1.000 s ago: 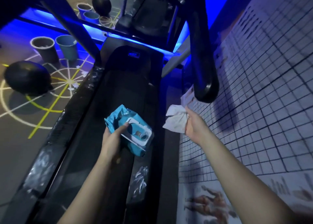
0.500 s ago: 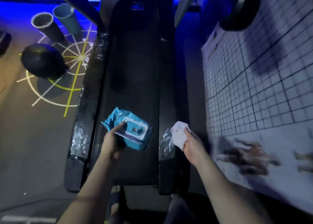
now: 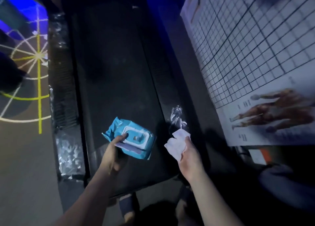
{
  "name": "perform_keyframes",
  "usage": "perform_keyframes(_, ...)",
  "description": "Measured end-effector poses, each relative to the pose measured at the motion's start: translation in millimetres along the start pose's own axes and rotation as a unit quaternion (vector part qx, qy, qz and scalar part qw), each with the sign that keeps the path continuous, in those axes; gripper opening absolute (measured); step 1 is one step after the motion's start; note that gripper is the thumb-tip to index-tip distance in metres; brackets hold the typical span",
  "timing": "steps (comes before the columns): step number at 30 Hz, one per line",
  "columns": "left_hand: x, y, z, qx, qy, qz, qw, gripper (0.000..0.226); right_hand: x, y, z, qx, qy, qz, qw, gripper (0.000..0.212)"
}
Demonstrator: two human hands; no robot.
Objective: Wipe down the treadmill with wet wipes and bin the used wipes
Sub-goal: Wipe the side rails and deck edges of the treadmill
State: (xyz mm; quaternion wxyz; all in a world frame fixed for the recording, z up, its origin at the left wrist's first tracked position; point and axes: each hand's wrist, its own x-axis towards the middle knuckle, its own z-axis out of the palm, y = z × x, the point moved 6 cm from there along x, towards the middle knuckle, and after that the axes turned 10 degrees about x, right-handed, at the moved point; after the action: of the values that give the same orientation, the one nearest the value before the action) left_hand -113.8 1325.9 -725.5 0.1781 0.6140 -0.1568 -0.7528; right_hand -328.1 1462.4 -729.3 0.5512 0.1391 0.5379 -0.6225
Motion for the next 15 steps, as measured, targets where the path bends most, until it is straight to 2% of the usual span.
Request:
perform_keyframes(2,26.6,-13.9,3.2,-0.007,-0.020,-0.003,1.000,0.027,30.8,2.6,-12.3,0.041,0.020,-0.007,0.999,0.043)
perform_keyframes(5,76.4,-32.6,11.8,-0.015,-0.050,0.004,0.999,0.031,89.8,7.9,-31.7,0.078,-0.009,-0.024,0.997,0.055)
perform_keyframes(7,115.6,-43.4,16.2,-0.030,-0.051,0.016,0.998,0.035,129.8,9.7,-43.9,0.090,-0.010,-0.043,0.995,0.053)
perform_keyframes(9,154.9,-49.9,19.5,-0.028,-0.043,0.038,0.998,0.023,172.7,11.8,-58.9,0.094,0.005,-0.051,0.994,0.046)
perform_keyframes(11,197.0,-57.0,24.8,-0.027,-0.039,0.054,0.997,0.021,213.3,13.0,-75.3,0.082,0.002,-0.068,0.994,0.054)
perform_keyframes(13,234.7,-63.1,34.8,-0.022,-0.055,0.063,0.996,0.018,248.5,4.1,-88.6,0.078,-0.006,-0.110,0.991,0.048)
perform_keyframes(15,269.0,-70.0,42.3,-0.027,-0.069,0.066,0.995,0.029,280.2,-10.9,-100.6,0.081,0.005,-0.165,0.983,0.042)
